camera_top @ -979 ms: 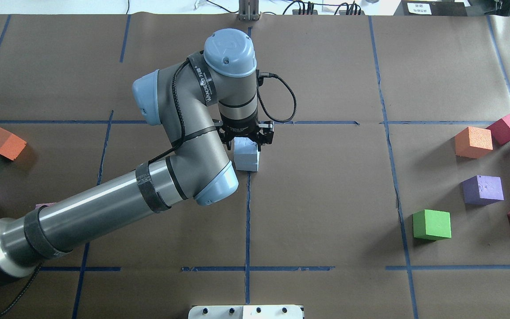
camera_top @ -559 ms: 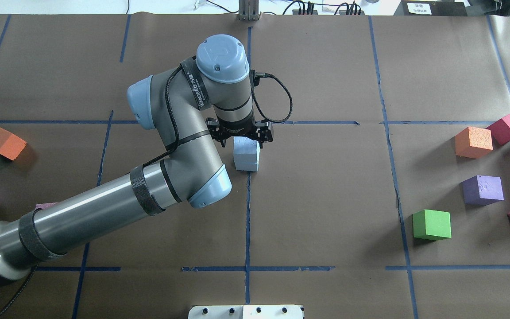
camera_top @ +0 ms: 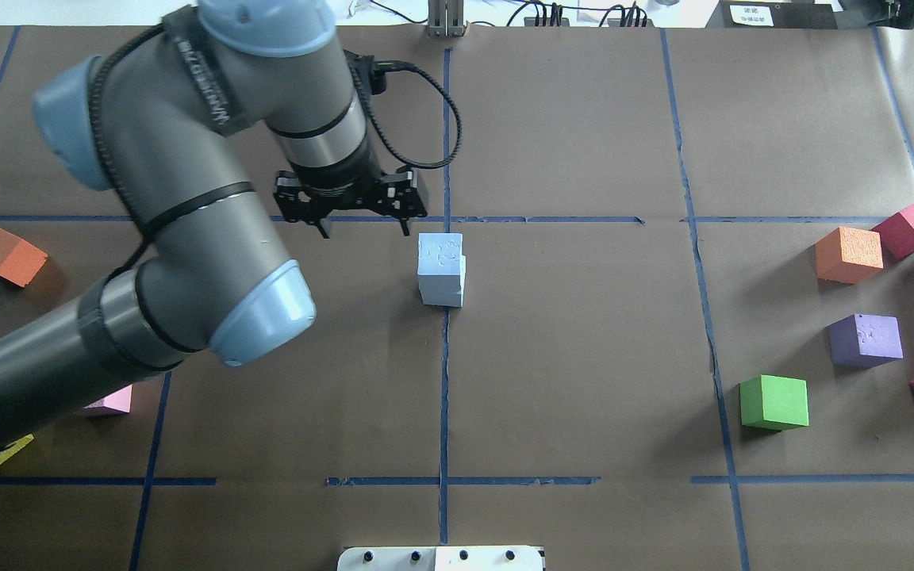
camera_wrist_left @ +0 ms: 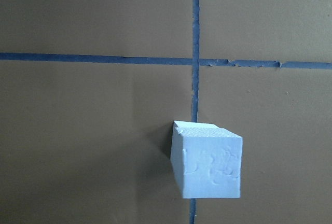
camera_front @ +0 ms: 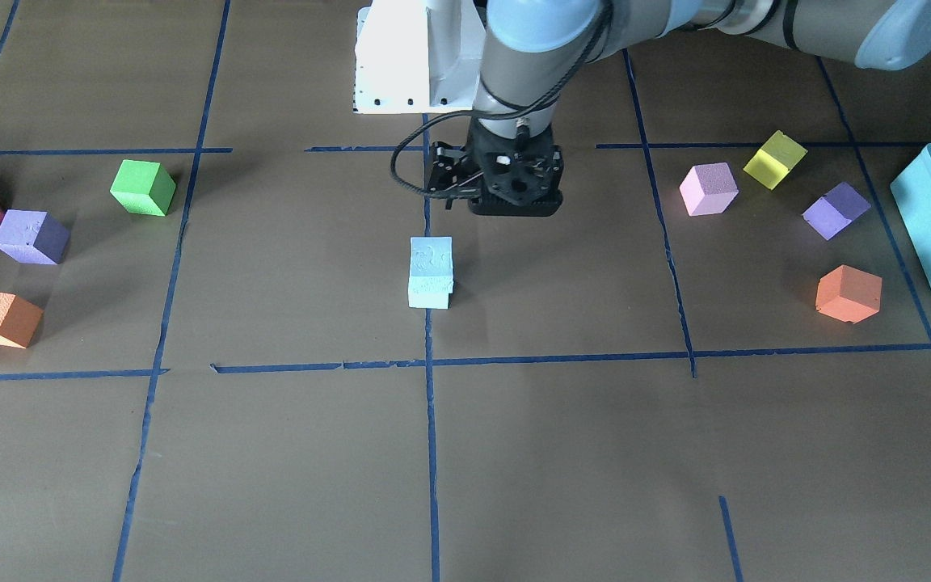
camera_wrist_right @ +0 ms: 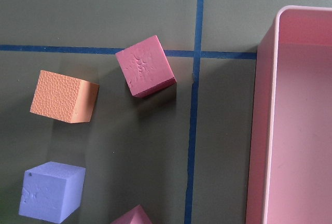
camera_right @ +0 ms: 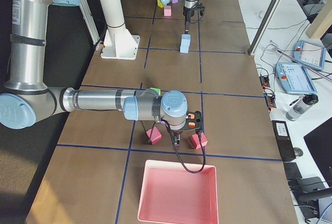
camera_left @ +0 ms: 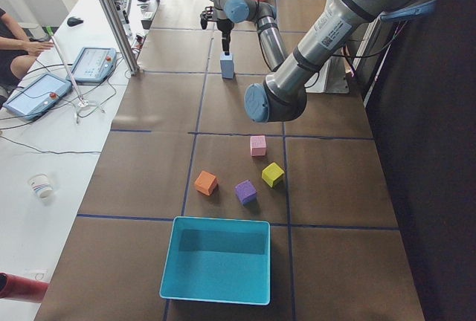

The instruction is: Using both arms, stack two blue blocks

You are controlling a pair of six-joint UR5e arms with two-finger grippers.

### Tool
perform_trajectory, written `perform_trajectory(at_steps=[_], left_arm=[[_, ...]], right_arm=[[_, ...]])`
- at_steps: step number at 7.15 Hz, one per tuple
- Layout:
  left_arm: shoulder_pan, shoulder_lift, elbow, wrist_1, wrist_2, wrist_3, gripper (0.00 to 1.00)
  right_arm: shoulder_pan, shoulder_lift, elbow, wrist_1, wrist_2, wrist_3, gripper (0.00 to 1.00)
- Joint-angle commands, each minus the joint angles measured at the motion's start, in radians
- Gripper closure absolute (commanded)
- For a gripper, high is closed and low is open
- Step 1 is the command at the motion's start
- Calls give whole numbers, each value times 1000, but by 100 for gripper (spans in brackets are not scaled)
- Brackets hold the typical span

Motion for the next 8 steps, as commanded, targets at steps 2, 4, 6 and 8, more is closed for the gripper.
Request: perform_trajectory(at_steps=[2,4,6,8], left_arm=[[-169,274,-161,15,-7,321,0],[-393,457,-153,3,-149,569,0],[-600,632,-115,0,-170,881,0],[-720,709,19,-57,-211,984,0]], right_arm=[[0,4,0,0,2,2,0],[0,9,5,0,1,3,0],[0,9,3,0,1,5,0],[0,11,3,0,1,5,0]])
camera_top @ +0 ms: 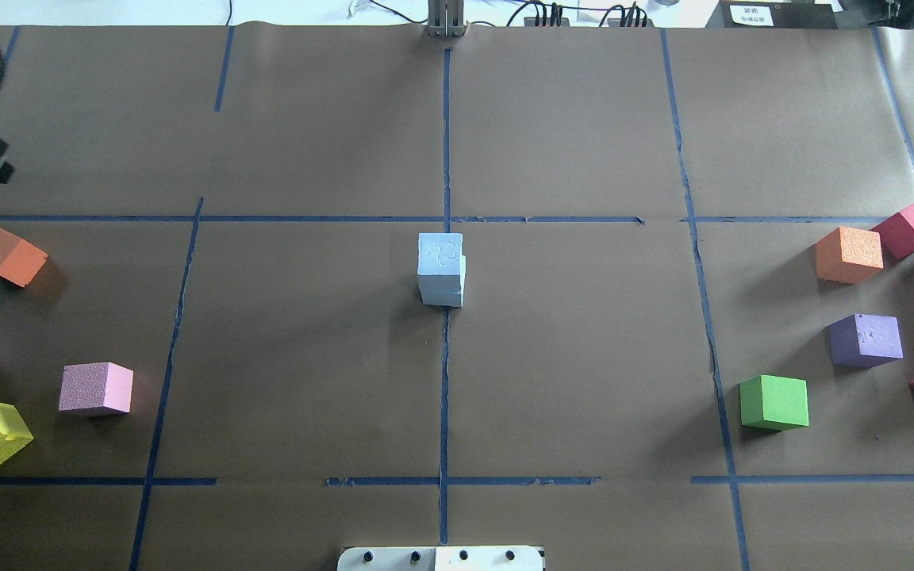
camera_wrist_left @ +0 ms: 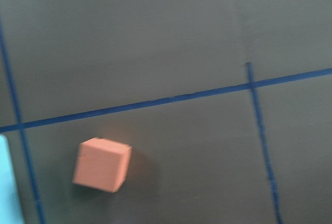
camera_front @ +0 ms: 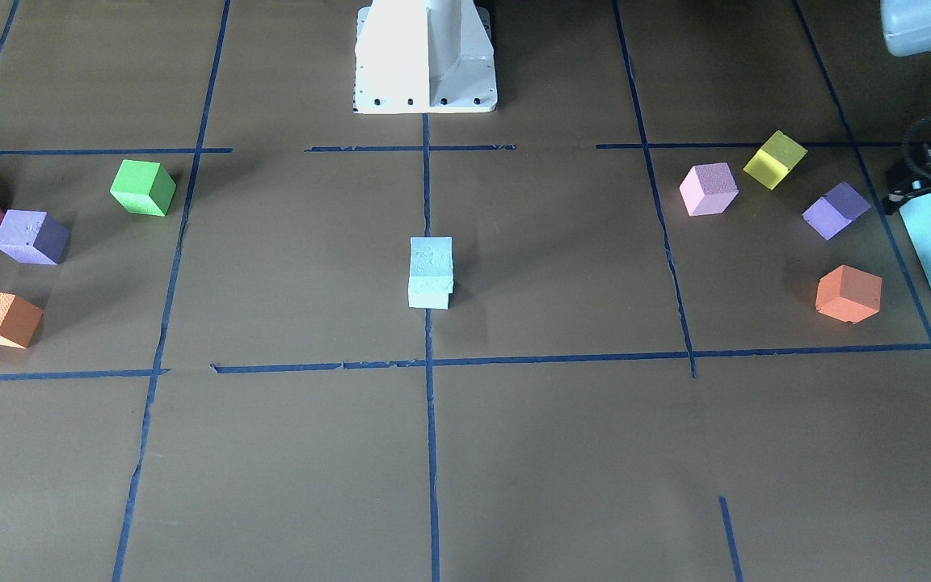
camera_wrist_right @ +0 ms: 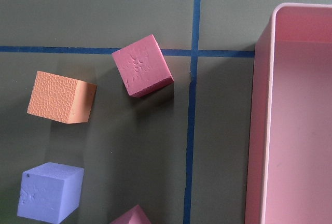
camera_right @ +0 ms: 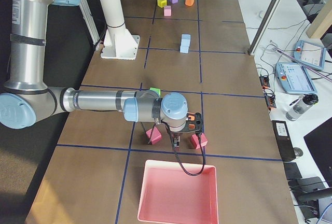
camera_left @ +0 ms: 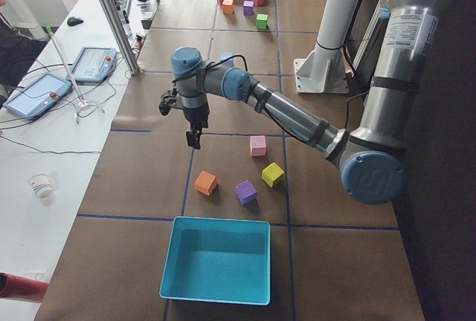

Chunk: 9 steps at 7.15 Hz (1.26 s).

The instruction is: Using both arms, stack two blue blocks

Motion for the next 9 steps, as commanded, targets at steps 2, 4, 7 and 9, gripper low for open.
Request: perform_trajectory(at_steps=[2,4,7,9], left_arm=[[-160,115,233,-199,-69,126,0],[-185,152,291,-301,-67,123,0],[-211,151,292,-307,-67,115,0],[-211,151,292,-304,-67,114,0]], right_arm=[[0,1,0,0,0,0,0],[0,0,-3,0,0,0,0],[0,-2,-8,0,0,0,0],[0,0,-8,0,2,0,0]])
